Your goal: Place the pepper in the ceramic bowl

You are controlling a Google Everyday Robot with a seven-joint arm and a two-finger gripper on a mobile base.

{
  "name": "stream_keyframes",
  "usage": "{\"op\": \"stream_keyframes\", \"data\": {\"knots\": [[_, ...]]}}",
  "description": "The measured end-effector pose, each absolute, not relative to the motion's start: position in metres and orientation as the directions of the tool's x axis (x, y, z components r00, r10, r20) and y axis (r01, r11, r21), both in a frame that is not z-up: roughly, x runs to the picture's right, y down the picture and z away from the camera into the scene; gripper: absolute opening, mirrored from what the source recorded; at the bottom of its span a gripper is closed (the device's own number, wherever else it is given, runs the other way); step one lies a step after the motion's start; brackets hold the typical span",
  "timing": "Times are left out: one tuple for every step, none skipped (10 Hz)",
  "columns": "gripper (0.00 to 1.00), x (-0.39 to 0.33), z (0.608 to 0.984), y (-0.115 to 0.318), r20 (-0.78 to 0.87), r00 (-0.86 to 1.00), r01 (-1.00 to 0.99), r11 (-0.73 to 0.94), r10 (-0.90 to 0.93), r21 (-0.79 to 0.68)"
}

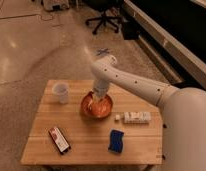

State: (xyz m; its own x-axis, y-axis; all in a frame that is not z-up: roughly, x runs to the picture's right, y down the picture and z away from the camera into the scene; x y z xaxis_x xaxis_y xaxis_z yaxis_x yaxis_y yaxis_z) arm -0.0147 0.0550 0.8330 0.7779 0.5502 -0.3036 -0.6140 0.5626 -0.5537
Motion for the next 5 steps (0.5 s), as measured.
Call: {"op": "stream_keyframes", "data": {"knots": [[0.64,-0.0146,0.8331,0.0553,-0.304,0.778,-0.614,0.562,0.550,-0.554],[0.64,-0.0142,0.8330,0.0554,-0.305,0.778,-0.614,0.562,0.550,-0.554],[0.64,-0.0142,0.8330,0.0553,-0.305,0.778,-0.614,0.562,0.550,-0.554],[0.64,-0.0143,0.8330,0.0554,-0.305,0.778,-0.614,0.562,0.550,-0.554],[0.64,-0.0145,0.8330,0.0554,-0.305,0.778,-0.614,0.562,0.549,-0.554]]}}
